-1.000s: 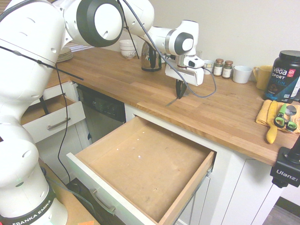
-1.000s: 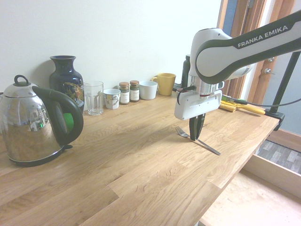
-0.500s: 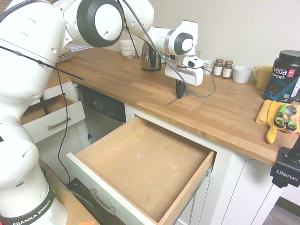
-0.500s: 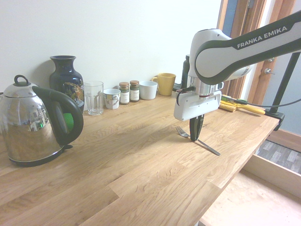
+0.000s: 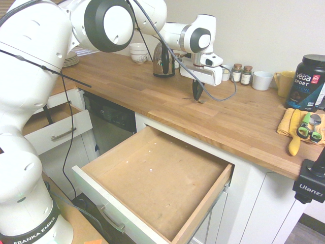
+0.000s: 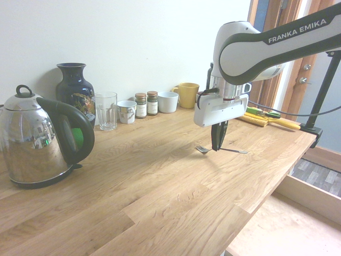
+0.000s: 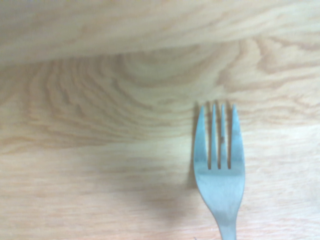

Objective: Put fork in the drawer

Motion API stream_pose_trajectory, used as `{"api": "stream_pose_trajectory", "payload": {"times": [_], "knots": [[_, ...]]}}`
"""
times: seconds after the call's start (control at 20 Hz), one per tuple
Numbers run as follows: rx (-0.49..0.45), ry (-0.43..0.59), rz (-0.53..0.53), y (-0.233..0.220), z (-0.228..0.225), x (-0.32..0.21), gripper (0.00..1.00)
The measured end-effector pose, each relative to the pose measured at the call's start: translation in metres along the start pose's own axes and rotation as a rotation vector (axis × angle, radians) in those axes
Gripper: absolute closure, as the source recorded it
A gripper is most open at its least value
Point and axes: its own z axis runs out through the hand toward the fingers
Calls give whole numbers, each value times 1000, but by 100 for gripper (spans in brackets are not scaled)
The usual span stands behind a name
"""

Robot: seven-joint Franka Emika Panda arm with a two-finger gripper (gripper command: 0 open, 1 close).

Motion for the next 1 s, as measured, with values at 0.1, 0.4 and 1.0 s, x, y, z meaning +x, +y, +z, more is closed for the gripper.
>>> {"api": "stream_pose_trajectory", "payload": {"times": [0.1, 0.4, 1.0], "knots": [[4, 1, 0, -1, -3, 0, 100], [13, 5, 1, -2, -8, 1, 100], [38, 27, -1, -8, -29, 5, 100]]}}
